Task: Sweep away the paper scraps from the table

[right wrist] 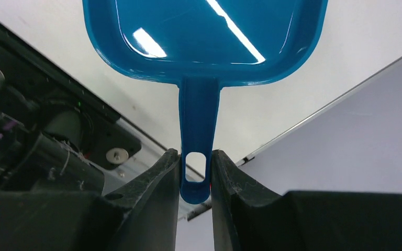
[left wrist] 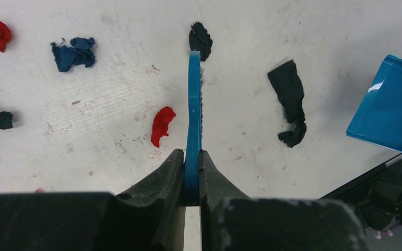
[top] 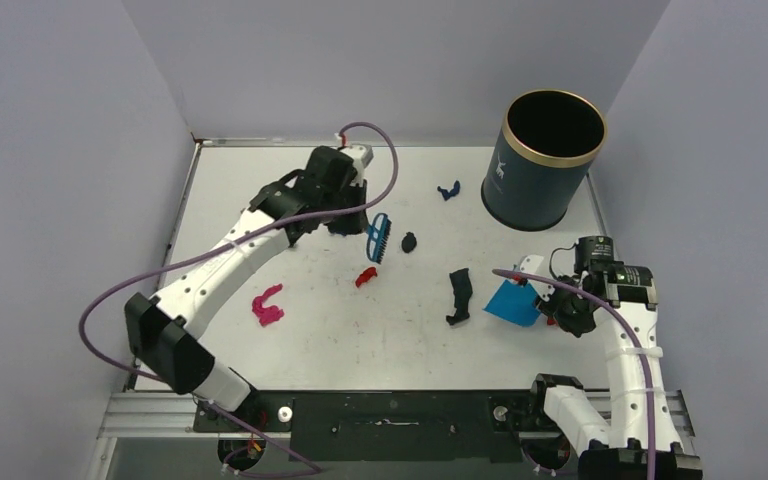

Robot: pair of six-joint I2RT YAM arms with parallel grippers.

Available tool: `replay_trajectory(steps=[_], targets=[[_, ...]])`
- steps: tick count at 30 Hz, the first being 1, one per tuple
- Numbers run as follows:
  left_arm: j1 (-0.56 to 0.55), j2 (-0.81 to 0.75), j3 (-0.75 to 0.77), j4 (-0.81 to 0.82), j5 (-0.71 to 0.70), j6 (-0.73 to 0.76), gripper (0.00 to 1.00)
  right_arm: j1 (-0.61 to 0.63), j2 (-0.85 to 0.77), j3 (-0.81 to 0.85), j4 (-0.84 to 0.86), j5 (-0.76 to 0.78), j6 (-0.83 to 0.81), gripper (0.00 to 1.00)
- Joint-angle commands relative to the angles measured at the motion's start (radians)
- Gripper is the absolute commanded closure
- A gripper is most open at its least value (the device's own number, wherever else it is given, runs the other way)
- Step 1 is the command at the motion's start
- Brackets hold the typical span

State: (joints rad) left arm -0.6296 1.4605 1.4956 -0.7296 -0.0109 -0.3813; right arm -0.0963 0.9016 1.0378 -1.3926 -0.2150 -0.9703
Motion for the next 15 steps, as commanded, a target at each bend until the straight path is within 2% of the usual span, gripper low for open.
replay_trajectory(steps=[1, 9, 15], targets=[[-0.071, 0.129, 0.167, -0.191, 0.053, 0.079, 1.00, 0.008, 0.009, -0.091, -0.011, 0.160, -0.122, 0.95], [-0.174, 0.433, 0.447, -0.346, 0.076, 0.043, 1.00, 0.015, 0.003, -0.156, -0.010, 0.188, -0.212, 0.95], [-0.195, 0.569, 0.574, -0.368, 0.088, -0.001, 1.00, 0.020, 0.045, -0.145, -0.008, 0.145, -0.233, 0.95]])
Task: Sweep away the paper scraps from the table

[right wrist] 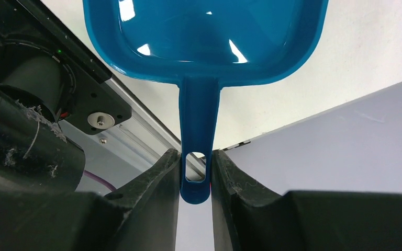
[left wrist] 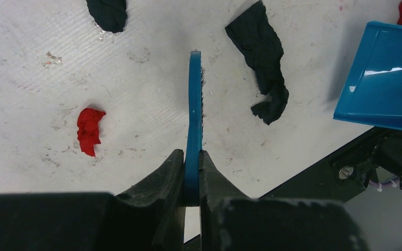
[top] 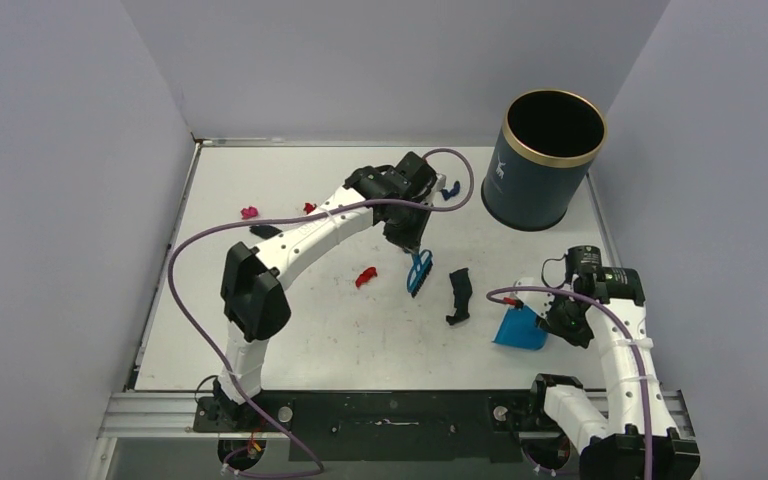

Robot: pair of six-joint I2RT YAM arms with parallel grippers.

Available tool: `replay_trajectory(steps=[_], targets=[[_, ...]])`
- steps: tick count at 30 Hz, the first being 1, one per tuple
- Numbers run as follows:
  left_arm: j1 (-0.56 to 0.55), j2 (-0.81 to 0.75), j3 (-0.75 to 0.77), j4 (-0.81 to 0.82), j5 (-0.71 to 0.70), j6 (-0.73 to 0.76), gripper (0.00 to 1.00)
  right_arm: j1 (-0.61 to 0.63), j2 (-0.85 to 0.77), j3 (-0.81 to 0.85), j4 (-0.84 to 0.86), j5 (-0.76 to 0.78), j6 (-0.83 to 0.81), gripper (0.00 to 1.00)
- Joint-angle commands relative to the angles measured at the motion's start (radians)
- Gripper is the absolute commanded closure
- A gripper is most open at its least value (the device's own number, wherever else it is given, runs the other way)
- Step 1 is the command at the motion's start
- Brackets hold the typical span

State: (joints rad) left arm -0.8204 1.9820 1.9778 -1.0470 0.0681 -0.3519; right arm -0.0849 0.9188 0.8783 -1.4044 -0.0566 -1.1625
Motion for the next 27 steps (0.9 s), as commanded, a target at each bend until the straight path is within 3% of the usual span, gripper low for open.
replay_trajectory(steps=[1, 6, 9, 18, 27], targets=[[-0.005, 0.064, 0.107, -0.052, -0.001, -0.035, 1.00, 0.010, 0.039, 0.015, 0.009, -0.019, -0.041, 0.95], [-0.012, 0.139, 0.150, -0.047, -0.096, -0.064, 1.00, 0.025, 0.105, 0.009, 0.067, -0.014, 0.000, 0.95], [-0.024, 0.190, 0.172, -0.028, -0.069, -0.075, 1.00, 0.050, 0.139, 0.002, 0.096, -0.015, 0.025, 0.95], [-0.092, 0.297, 0.209, 0.085, 0.123, -0.149, 1.00, 0.213, 0.200, -0.052, 0.210, -0.006, 0.158, 0.95], [-0.099, 0.228, 0.136, 0.255, 0.306, -0.250, 1.00, 0.220, 0.228, -0.102, 0.310, -0.056, 0.206, 0.95]])
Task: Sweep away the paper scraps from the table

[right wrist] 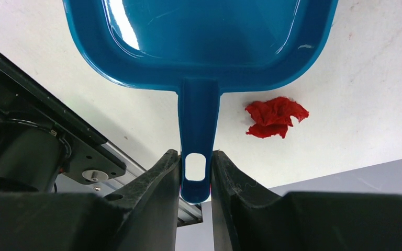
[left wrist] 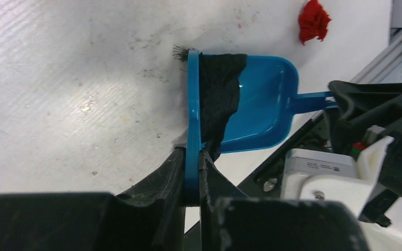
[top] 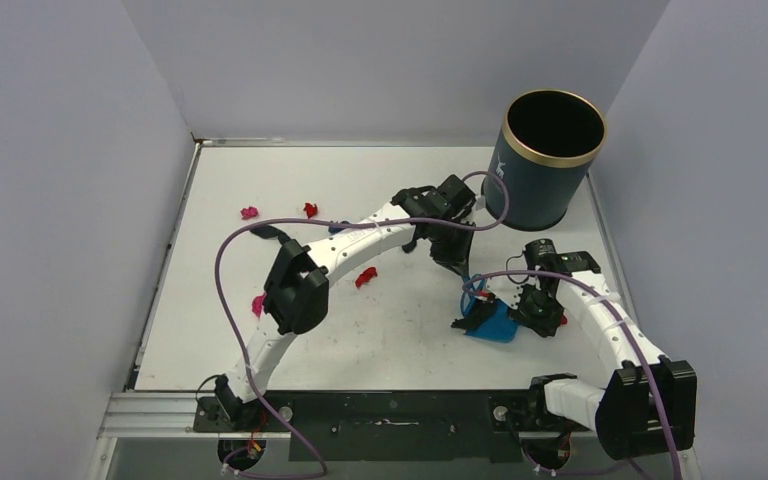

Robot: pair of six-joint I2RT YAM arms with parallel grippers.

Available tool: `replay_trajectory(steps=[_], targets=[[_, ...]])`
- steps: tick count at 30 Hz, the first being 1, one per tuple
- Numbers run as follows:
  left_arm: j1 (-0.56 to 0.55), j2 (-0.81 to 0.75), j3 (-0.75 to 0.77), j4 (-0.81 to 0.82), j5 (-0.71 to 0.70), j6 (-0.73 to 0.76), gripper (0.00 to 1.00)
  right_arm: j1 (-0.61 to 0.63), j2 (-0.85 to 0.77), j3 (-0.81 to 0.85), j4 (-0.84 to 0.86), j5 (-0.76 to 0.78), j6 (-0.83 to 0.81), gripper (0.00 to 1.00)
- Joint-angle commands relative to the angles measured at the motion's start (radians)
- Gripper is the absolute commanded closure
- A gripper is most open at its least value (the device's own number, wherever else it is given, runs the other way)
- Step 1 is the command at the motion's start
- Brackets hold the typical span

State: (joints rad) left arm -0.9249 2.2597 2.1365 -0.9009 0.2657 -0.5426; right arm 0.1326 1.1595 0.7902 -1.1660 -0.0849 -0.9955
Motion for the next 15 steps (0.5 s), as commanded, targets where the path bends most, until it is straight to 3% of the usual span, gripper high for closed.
replay_trajectory(steps=[1, 9, 15], targets=[[0.008, -0.070, -0.035, 0.126, 0.118, -0.071, 1.00, 0.003, -0.022, -0.015, 0.075, -0.037, 0.040, 0.95], [0.058, -0.261, -0.260, 0.346, 0.129, -0.187, 1.00, 0.002, -0.118, -0.041, 0.111, -0.155, 0.040, 0.95], [0.090, -0.379, -0.311, 0.257, 0.092, -0.132, 1.00, 0.004, -0.161, -0.048, 0.119, -0.216, 0.047, 0.95]])
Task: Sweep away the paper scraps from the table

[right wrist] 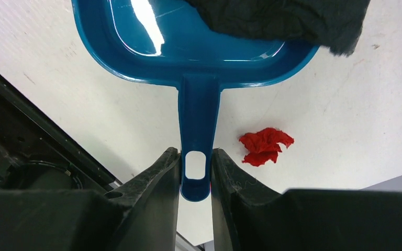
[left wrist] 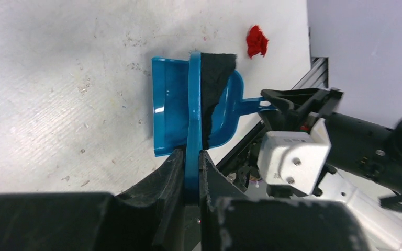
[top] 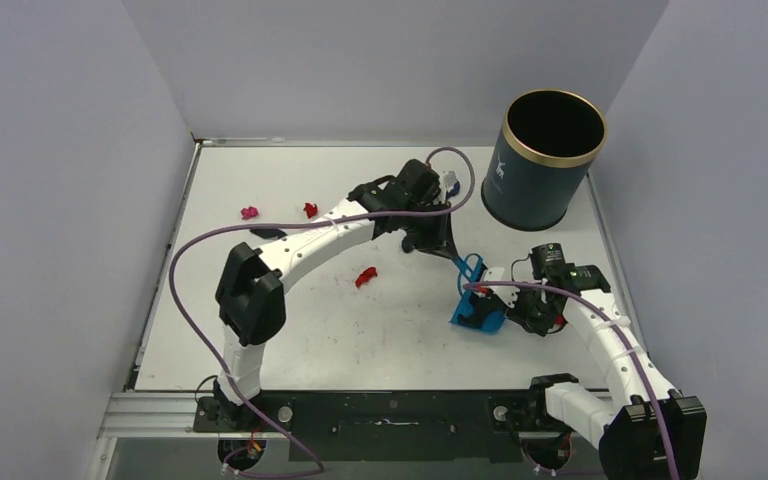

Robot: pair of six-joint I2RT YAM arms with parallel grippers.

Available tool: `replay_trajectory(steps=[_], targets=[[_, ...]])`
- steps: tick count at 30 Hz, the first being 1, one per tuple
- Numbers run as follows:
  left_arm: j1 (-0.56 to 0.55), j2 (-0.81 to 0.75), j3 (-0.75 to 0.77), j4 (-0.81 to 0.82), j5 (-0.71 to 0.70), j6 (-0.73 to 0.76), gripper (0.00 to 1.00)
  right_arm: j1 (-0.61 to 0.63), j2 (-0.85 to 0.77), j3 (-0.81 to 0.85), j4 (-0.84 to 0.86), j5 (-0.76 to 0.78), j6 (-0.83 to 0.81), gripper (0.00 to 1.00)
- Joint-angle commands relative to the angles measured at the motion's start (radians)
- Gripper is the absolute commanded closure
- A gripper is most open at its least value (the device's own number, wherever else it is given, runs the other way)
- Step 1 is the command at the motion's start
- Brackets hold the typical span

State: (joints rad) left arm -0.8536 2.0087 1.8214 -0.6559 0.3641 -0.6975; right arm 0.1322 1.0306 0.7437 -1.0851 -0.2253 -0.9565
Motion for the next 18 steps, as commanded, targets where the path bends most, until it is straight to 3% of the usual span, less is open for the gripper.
replay_trajectory(steps=[1, 5, 10, 14, 18], targets=[[0.020, -0.147, 0.013, -0.029, -0.032, 0.045, 1.00, 0.004, -0.034, -0.001, 0.041, -0.085, 0.009, 0.95], [0.021, -0.188, 0.108, -0.247, -0.179, 0.167, 1.00, 0.006, -0.031, 0.011, 0.051, -0.106, 0.012, 0.95], [0.021, -0.196, 0.192, -0.509, -0.492, 0.323, 1.00, 0.019, -0.007, 0.041, 0.047, -0.123, 0.007, 0.95], [0.053, -0.214, 0.155, -0.600, -0.683, 0.372, 1.00, 0.065, 0.031, 0.054, 0.060, -0.096, 0.033, 0.95], [0.147, -0.236, 0.083, -0.595, -0.691, 0.393, 1.00, 0.155, 0.061, 0.053, 0.105, -0.063, 0.108, 0.95]])
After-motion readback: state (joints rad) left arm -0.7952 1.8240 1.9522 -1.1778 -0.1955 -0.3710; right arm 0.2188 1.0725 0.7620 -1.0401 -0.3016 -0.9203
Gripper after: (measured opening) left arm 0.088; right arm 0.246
